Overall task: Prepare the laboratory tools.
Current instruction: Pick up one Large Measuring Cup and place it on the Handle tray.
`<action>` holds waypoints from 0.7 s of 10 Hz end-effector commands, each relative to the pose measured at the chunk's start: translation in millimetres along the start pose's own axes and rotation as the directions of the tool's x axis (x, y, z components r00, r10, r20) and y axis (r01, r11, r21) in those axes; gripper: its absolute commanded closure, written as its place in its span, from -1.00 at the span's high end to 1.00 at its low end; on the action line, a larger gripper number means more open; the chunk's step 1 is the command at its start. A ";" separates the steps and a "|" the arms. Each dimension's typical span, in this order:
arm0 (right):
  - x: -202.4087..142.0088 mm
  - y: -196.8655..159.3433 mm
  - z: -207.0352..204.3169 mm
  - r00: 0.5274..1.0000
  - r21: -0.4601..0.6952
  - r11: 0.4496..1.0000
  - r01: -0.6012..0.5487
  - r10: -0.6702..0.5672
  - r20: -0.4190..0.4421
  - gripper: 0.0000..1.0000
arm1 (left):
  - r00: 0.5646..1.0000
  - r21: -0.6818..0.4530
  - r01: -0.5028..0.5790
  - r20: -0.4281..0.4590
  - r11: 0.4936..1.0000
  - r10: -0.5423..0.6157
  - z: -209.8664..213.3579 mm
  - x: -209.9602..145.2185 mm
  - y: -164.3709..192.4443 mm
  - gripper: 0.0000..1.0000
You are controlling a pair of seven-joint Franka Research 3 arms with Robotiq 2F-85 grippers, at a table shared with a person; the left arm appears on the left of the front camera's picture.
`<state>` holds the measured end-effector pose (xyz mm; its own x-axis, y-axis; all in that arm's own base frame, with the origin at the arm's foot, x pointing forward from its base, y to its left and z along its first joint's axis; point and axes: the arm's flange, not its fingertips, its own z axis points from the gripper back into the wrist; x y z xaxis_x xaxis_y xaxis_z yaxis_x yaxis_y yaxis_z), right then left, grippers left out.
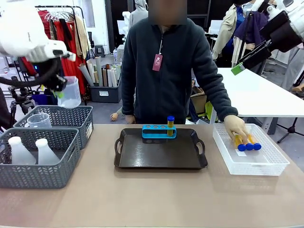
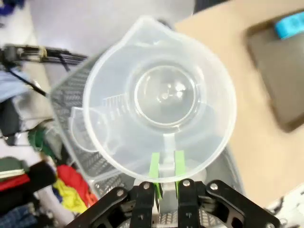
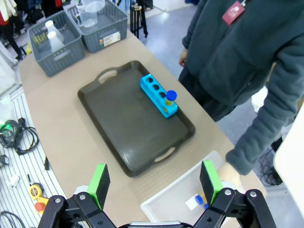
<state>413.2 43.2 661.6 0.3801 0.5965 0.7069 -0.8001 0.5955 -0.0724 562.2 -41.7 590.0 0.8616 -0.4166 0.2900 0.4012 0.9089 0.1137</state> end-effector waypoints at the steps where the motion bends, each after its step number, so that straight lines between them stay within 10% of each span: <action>1: 0.5 -1.0 0.2 1.000 0.016 1.000 -0.001 0.001 0.021 1.00 | 0.991 -0.061 0.132 0.030 0.989 -0.130 37.1 2.5 -14.2 -1.00; 7: 0.5 -1.0 0.2 1.000 0.016 1.000 -0.001 0.001 0.021 1.00 | 0.865 -0.040 0.497 0.099 0.867 -0.491 194.8 15.1 -73.9 -1.00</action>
<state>413.1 43.3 661.6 0.3802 0.5968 0.7066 -0.8000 0.5955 -0.0725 476.0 -117.8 759.9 0.5510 -0.7713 0.3185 0.7522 0.6243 0.2106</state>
